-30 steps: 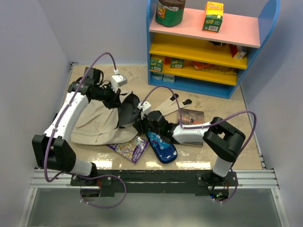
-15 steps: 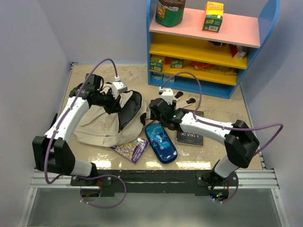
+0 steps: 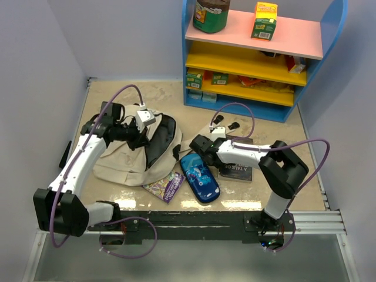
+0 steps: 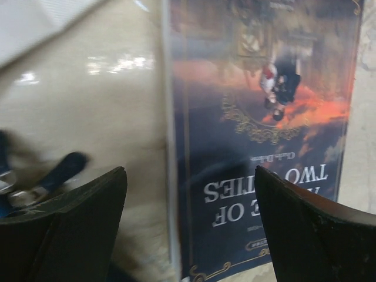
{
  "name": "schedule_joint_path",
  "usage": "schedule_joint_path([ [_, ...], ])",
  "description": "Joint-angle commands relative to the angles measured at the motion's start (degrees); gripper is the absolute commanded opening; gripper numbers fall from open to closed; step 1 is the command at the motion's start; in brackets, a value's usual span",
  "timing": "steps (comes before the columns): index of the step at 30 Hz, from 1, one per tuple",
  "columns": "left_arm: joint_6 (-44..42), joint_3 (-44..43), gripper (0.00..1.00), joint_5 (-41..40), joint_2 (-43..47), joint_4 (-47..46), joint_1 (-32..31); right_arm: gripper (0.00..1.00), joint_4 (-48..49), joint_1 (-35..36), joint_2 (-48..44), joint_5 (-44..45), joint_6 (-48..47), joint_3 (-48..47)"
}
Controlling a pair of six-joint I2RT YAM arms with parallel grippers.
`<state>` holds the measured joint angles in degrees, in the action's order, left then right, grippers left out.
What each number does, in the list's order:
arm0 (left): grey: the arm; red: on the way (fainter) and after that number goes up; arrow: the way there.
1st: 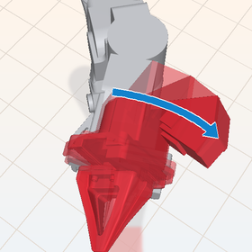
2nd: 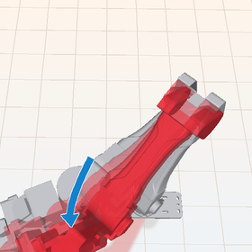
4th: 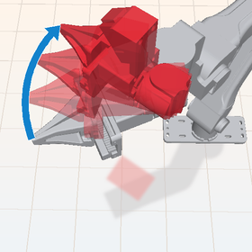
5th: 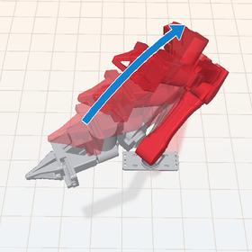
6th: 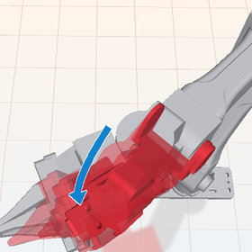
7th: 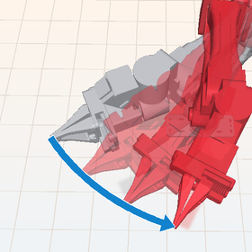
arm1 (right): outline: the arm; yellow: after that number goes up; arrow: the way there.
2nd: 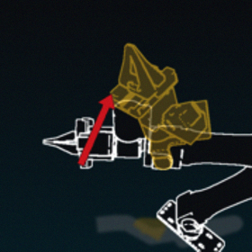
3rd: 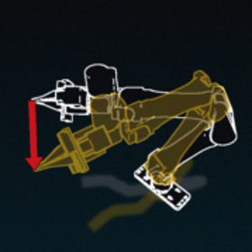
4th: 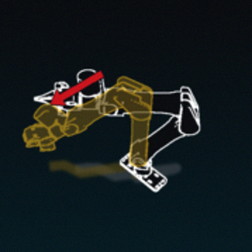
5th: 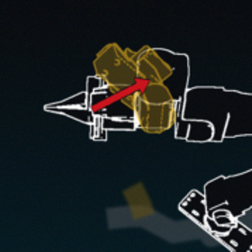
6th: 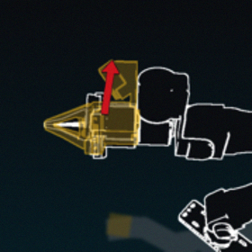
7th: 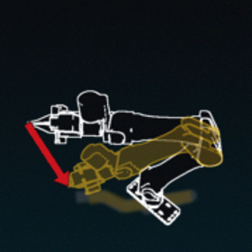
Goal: Pack the student bag
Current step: Pick up the book from the center of the board.
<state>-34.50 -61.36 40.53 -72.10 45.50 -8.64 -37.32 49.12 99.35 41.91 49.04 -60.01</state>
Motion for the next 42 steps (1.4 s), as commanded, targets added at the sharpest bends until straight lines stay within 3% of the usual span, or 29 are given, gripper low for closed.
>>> schedule_joint_path([
  [1, -1.88, 0.80, 0.00, 2.88, 2.84, 1.00, 0.21, 0.91, -1.18, -2.80, 1.28, 2.91, 1.68, 0.60],
  [5, -1.97, 1.42, 0.00, 2.80, 3.45, 0.91, 0.21, 0.87, -0.39, -3.68, 4.44, 3.27, 1.24, 1.03],
  [10, -1.80, 1.86, 0.00, 2.36, 3.80, 0.38, 0.21, 0.67, 2.77, -4.21, 4.54, -0.59, 0.10, 2.26],
  [14, -1.80, 1.86, 0.00, 1.74, 3.89, 0.47, 0.21, 0.32, 5.23, -4.48, 1.99, -4.99, -1.13, 3.31],
  [20, -1.71, 2.21, 0.00, 0.60, 4.59, -0.23, 0.21, 0.00, 7.52, -5.18, 2.43, -9.91, -3.07, 3.75],
  [24, -1.71, 2.13, 0.00, -0.72, 4.94, -0.67, 0.29, 0.00, 9.90, -5.18, 1.02, -12.38, -4.30, 4.55],
  [28, -1.53, 1.34, 0.00, -1.60, 5.03, -1.02, 0.38, 0.00, 8.94, -5.18, -6.43, -9.84, -5.61, 2.97],
  [32, -0.83, 0.46, 0.00, -1.95, 4.33, -2.16, 0.47, 0.00, 6.48, -5.18, -17.67, -7.02, -9.56, -4.21],
  [36, -1.18, -0.86, 0.00, -1.42, 3.45, -2.17, 0.56, 0.00, 5.76, -4.56, -23.04, -9.38, -15.01, -10.82],
  [42, -0.31, -0.51, 0.00, -1.42, 3.19, -3.74, 1.52, 0.00, 6.56, -1.59, -24.38, -17.03, -17.66, -22.94],
])
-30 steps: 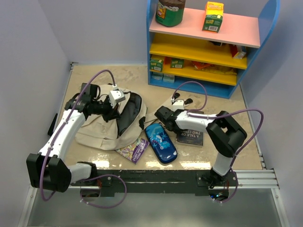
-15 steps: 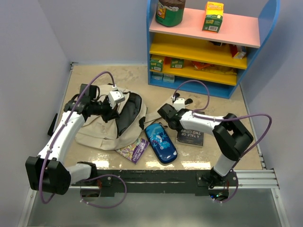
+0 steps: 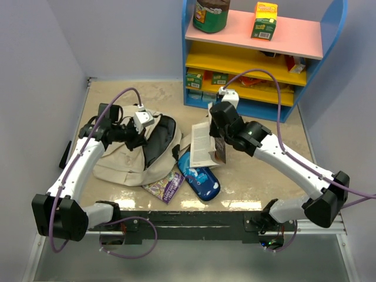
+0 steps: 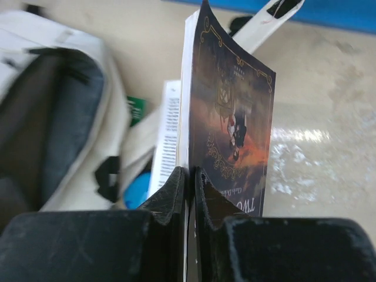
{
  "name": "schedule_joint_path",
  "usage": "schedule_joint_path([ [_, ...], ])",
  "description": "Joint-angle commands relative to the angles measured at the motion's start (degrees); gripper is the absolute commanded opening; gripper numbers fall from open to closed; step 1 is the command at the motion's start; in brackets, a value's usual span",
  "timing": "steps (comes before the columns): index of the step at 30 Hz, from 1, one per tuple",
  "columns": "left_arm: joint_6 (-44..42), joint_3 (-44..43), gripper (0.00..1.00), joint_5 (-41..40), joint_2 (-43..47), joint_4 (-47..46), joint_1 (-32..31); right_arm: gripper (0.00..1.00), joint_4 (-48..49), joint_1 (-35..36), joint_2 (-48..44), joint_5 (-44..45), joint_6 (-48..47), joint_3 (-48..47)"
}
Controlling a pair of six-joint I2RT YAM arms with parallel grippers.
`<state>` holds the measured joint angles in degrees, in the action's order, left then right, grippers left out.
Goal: Pack the student bag
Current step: Pick up the book from the center of the board, then place the book in the student bag.
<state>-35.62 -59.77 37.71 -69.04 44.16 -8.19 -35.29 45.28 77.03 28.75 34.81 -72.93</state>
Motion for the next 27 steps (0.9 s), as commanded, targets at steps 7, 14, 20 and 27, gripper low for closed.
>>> schedule_joint_path([
  [7, 2.75, -0.09, 0.00, -0.71, 0.22, -4.87, 3.17, 0.00, 0.49, 8.06, 3.55, -1.86, -6.24, -26.11],
  [14, 2.31, 2.37, 0.00, -0.80, 0.66, -5.23, 3.97, 0.00, 2.50, 10.97, 6.28, -5.63, -5.99, -35.00],
  [20, 1.87, 4.31, 0.00, -1.06, 1.27, -5.32, 4.05, 0.00, 10.58, 11.76, 7.16, -12.66, -4.49, -31.23],
  [27, 1.08, 4.22, 0.00, 0.17, 3.55, -3.12, 4.32, 0.00, 22.70, 11.68, 8.21, -13.63, -5.01, -17.53],
])
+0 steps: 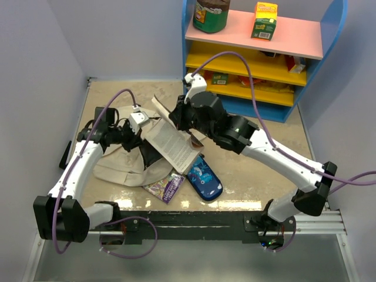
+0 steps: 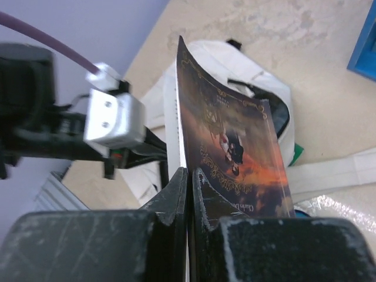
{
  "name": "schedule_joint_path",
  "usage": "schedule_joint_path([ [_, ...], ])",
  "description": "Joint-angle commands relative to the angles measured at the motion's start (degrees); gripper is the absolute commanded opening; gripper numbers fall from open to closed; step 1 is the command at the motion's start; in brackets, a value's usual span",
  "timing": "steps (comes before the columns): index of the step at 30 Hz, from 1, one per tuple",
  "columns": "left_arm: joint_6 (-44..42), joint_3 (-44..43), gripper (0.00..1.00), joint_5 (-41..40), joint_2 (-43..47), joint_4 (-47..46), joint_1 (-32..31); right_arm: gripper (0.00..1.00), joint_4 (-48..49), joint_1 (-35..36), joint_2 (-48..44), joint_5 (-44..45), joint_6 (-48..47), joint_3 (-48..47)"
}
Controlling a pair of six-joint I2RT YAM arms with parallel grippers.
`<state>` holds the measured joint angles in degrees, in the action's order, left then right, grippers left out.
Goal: Pack the student bag
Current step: Place the book in the student bag.
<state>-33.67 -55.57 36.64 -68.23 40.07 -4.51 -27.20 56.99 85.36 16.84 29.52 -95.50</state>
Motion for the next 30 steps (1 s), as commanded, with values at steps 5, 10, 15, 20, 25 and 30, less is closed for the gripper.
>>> schedule_joint_path([
  [5, -1.75, -0.85, 0.00, 2.12, 5.21, 3.25, 0.82, 0.00, 18.41, -0.30, 4.80, -3.83, 1.59, 13.41],
  [10, -1.93, -1.56, 0.00, 1.94, 6.70, 4.57, 0.82, 0.00, 20.17, -0.30, 8.06, -3.40, 1.86, 18.07],
  [15, -2.98, -1.65, 0.00, 3.08, 6.70, 5.45, 0.91, 0.00, 22.01, -0.30, 11.58, -6.71, 0.46, 18.43],
  [20, -7.00, -2.00, 0.00, 6.42, 5.56, 7.99, 0.91, 0.00, 18.60, 2.51, 16.76, -10.25, -5.17, 13.95],
  [25, -10.62, -2.08, 0.00, 7.48, 3.37, 10.37, 0.91, 0.81, 18.15, 2.60, 13.62, -11.83, -6.67, 16.74],
  [30, -11.68, -2.79, 0.00, 7.65, 1.17, 11.08, 0.82, 0.98, 19.20, -0.29, 5.71, -8.22, -4.56, 23.23],
])
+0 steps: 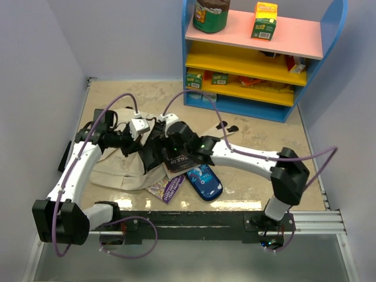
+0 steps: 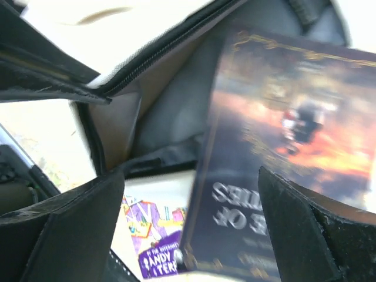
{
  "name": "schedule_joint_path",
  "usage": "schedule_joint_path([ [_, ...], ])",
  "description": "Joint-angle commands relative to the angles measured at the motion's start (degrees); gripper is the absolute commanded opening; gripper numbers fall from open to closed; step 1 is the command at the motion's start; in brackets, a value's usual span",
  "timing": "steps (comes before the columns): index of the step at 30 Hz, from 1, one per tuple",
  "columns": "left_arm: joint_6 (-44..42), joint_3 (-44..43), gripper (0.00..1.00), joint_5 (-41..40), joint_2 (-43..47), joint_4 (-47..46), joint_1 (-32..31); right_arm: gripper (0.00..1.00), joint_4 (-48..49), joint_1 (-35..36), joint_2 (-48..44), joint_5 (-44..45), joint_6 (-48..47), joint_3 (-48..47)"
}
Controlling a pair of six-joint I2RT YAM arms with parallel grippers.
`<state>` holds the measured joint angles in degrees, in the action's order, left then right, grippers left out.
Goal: Pack the student bag
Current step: Place the book in the student bag.
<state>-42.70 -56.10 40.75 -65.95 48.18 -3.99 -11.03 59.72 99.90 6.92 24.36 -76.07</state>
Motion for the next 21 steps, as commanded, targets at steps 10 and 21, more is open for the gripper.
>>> schedule_joint_path([
  [10, -5.46, -3.05, 0.00, 4.68, -1.90, 2.53, 0.30, 0.93, 10.76, -15.51, -18.24, -6.83, 7.98, 25.35],
  [21, -8.89, -6.92, 0.00, 11.19, -4.80, 7.54, 0.30, 0.93, 30.34, -23.77, -7.63, -24.04, 9.56, 26.86],
])
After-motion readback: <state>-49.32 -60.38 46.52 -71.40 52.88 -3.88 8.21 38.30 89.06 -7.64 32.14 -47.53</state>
